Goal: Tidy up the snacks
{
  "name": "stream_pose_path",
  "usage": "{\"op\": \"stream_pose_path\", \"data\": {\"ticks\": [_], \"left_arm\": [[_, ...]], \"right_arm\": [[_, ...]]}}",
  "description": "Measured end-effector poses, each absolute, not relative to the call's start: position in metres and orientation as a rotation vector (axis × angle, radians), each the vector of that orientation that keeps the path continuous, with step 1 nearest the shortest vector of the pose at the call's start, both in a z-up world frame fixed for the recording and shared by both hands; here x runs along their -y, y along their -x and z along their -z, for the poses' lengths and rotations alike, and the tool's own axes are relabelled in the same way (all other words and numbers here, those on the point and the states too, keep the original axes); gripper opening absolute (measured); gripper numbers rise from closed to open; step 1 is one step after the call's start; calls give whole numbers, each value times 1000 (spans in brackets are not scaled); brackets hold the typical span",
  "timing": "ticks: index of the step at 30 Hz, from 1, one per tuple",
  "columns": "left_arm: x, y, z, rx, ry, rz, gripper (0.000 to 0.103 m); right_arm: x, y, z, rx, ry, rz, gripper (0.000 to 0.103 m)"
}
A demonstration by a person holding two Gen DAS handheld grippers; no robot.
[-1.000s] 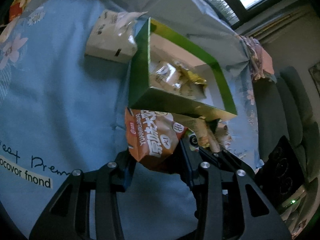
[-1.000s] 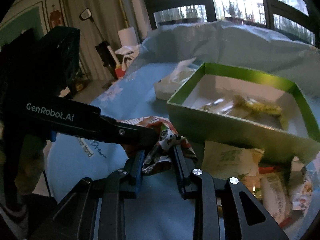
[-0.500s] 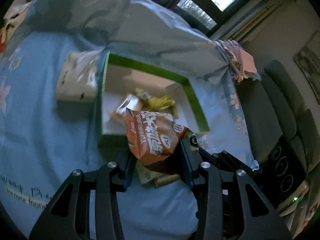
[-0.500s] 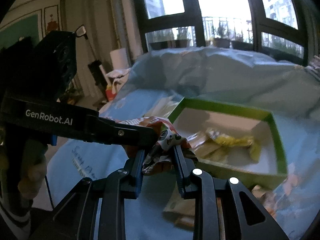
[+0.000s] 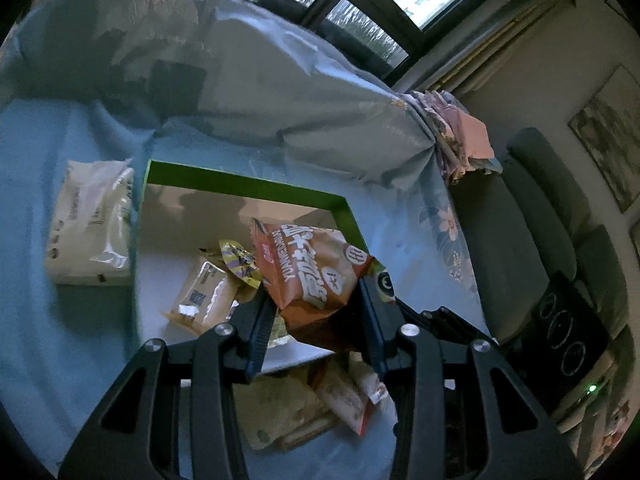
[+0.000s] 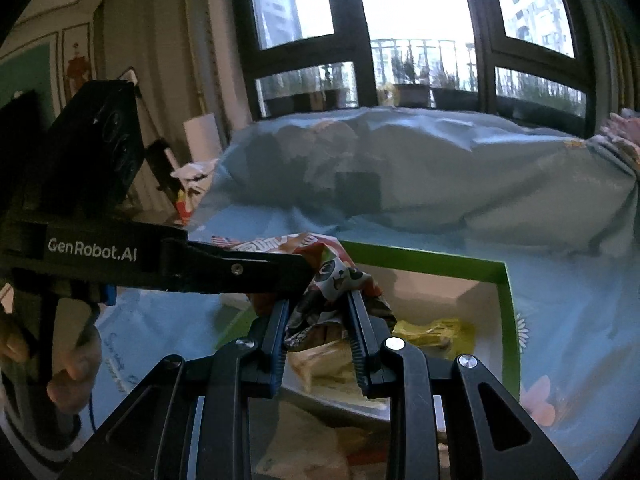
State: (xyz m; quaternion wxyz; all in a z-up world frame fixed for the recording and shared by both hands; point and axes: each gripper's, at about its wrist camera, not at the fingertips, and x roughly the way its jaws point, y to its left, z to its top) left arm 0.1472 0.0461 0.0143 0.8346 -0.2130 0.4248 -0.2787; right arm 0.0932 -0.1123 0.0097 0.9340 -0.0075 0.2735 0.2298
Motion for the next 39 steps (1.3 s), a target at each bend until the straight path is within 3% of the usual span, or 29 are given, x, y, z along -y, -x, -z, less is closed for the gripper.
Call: {"op": "stream_pose_path", "data": {"ticks": [20, 39], "left_arm": [[-23, -179, 38, -1007, 501, 593, 40], [-22, -189, 53, -1049, 500, 563, 40]], "right_arm": [[136, -127, 35, -690, -3, -416, 29], [133, -141, 48, -746, 7, -407, 29]]}}
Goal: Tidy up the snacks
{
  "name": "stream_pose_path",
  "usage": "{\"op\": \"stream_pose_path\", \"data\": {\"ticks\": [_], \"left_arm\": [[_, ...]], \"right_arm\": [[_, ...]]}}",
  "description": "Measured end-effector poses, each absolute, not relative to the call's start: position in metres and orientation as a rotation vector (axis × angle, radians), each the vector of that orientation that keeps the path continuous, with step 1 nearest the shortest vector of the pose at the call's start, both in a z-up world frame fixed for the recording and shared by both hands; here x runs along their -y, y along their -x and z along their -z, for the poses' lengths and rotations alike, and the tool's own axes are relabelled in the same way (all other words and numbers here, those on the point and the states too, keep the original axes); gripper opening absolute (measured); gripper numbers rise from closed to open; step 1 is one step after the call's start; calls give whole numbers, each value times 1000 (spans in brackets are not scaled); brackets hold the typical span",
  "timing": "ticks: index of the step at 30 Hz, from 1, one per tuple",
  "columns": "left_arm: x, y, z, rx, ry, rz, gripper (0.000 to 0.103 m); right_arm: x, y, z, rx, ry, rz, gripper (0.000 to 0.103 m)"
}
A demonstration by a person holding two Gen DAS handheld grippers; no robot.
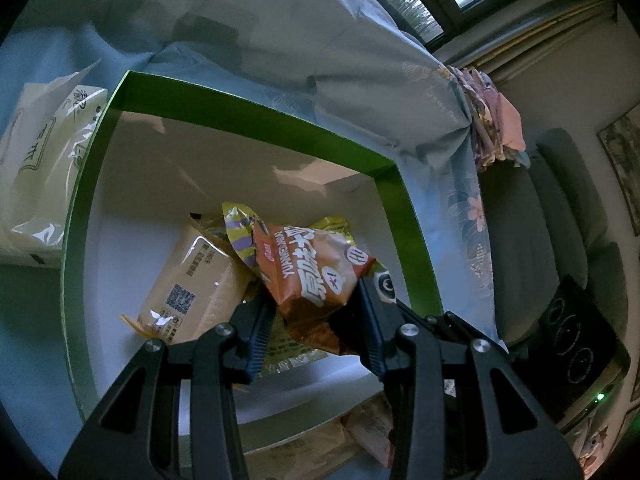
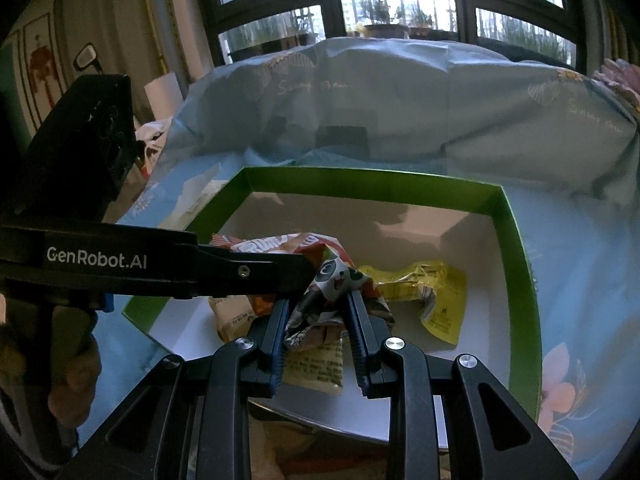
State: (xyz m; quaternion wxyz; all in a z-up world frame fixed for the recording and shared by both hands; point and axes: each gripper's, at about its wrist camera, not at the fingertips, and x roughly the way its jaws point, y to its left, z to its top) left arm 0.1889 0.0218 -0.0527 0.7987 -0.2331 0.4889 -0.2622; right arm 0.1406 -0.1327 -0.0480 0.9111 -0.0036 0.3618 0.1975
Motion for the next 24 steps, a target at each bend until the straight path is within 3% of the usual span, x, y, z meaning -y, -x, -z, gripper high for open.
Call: {"op": "stream_pose_path", "data": {"ticks": [24], "left_arm": [[-21, -193, 61, -1075, 503, 542, 41]], "right_arm": [[129, -144, 55, -781, 10, -396, 29]]}}
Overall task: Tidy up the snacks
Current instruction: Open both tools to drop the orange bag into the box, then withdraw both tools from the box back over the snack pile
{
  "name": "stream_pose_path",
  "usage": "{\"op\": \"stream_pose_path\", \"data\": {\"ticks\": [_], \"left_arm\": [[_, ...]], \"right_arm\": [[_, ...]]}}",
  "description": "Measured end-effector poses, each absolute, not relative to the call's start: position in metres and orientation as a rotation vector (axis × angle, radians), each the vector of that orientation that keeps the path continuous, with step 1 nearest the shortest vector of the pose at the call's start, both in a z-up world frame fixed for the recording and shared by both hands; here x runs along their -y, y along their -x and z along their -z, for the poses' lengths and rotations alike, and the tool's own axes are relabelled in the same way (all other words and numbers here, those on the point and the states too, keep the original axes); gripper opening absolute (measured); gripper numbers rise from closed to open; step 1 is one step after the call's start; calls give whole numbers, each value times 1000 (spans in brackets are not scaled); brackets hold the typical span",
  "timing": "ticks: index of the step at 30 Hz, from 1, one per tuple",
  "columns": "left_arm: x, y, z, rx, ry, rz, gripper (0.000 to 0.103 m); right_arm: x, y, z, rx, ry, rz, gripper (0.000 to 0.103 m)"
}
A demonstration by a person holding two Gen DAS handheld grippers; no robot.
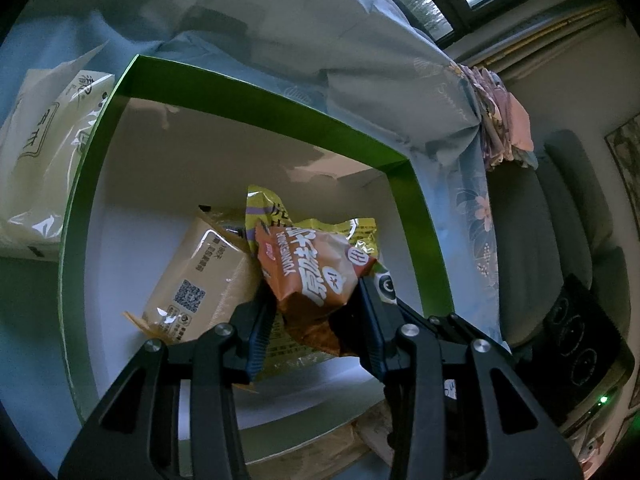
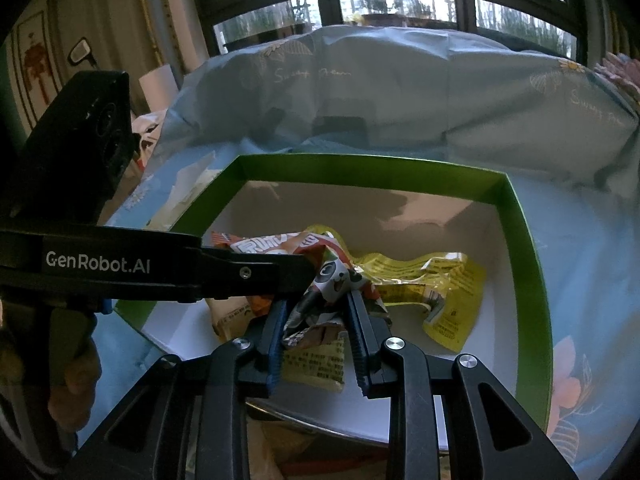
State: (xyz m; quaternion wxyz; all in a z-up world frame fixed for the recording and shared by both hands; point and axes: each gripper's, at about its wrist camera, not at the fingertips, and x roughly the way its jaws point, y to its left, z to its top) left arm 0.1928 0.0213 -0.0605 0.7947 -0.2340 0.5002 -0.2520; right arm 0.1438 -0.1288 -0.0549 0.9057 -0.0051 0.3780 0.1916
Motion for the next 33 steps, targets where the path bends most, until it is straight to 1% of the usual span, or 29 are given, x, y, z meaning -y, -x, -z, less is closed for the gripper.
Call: {"op": "stream_pose_path", "data": {"ticks": [3, 6, 7, 8, 10, 13, 16, 17, 19, 23, 27, 28, 29, 31, 33], "left_arm": [[-22, -192, 60, -1071, 499, 536, 41], [-23, -192, 61, -1073, 498, 524, 43], [-23, -192, 61, -1074, 498, 518, 48], [-24, -192, 61, -1078, 495, 505, 55], [-25, -192, 63, -1078, 499, 497, 62], [-26, -191, 60, -1072, 498, 495, 63], [-26, -189, 56, -1059, 485, 497, 70], [-25, -188, 54, -1055, 486, 501, 75], [-24, -187, 51, -1046, 490, 518, 82], [-20, -181, 44, -1031, 462, 526, 82], [-17, -174, 35, -1001, 413, 503, 83], [-16, -171, 31, -988, 400, 493, 88], [-15, -169, 28, -977, 391, 489, 92], [-13, -163, 20, -947, 361, 483, 92], [-11, -156, 13, -919, 322, 472, 93]], "right_arm": [[130, -144, 55, -782, 11, -395, 29], [130, -144, 55, -783, 12, -389, 29], [130, -144, 54, -783, 11, -388, 29], [130, -144, 54, -783, 10, -385, 29], [130, -143, 53, -786, 8, -379, 31], [130, -143, 52, -782, 15, -373, 37], [132, -141, 50, -775, 17, -358, 41], [133, -140, 50, -773, 16, -355, 43], [136, -137, 47, -763, 15, -344, 46], [141, -131, 41, -743, 11, -322, 52], [148, -119, 32, -716, 1, -297, 53], [150, -116, 29, -706, -1, -289, 54], [152, -111, 27, -696, -2, -277, 58], [155, -101, 22, -665, -1, -244, 64], [158, -93, 18, -642, -4, -230, 66]]}}
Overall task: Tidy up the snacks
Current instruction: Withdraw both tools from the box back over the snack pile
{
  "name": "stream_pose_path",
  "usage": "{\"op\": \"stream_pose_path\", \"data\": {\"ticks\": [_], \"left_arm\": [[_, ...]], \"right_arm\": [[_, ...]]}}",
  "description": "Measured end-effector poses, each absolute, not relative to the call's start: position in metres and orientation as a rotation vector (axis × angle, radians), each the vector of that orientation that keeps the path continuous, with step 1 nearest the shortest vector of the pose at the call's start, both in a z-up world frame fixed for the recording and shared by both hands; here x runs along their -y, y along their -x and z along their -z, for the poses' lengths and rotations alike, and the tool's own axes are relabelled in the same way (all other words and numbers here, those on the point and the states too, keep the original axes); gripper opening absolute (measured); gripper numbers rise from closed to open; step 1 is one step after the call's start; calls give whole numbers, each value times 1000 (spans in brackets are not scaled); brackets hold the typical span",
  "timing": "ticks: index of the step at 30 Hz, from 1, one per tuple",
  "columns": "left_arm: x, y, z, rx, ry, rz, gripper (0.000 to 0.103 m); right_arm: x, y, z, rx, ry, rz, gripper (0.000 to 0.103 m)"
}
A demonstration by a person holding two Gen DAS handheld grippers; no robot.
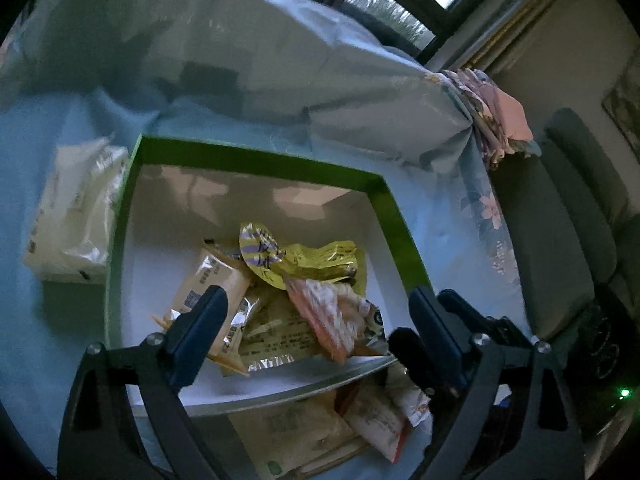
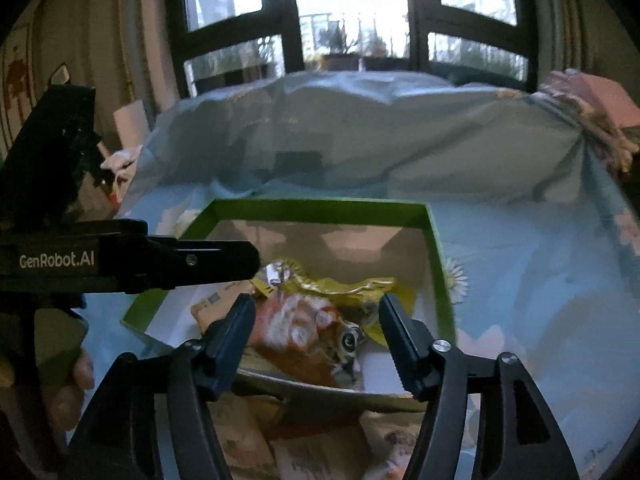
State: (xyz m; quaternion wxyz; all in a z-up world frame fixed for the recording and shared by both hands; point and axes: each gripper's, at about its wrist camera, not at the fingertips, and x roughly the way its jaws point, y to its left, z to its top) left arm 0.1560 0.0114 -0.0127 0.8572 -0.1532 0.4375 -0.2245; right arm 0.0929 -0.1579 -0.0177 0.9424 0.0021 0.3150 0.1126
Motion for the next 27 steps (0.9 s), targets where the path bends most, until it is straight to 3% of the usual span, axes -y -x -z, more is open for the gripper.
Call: {"op": "stream_pose_path", "data": {"ticks": [4, 7, 19, 27], "left_arm": [[-9, -147, 4, -883, 274, 450, 93], [-10, -140, -1, -854, 270, 447, 102], [-9, -108, -16, -812, 244, 453, 103], [-19, -85, 1, -851, 213, 391, 103]], "right_arm": [[165, -81, 11, -631, -20, -210, 67], [170, -75, 6, -623, -31, -200, 74], [184, -50, -6, -601, -74, -187, 77], [199, -33, -3, -622, -120, -224, 78]]}}
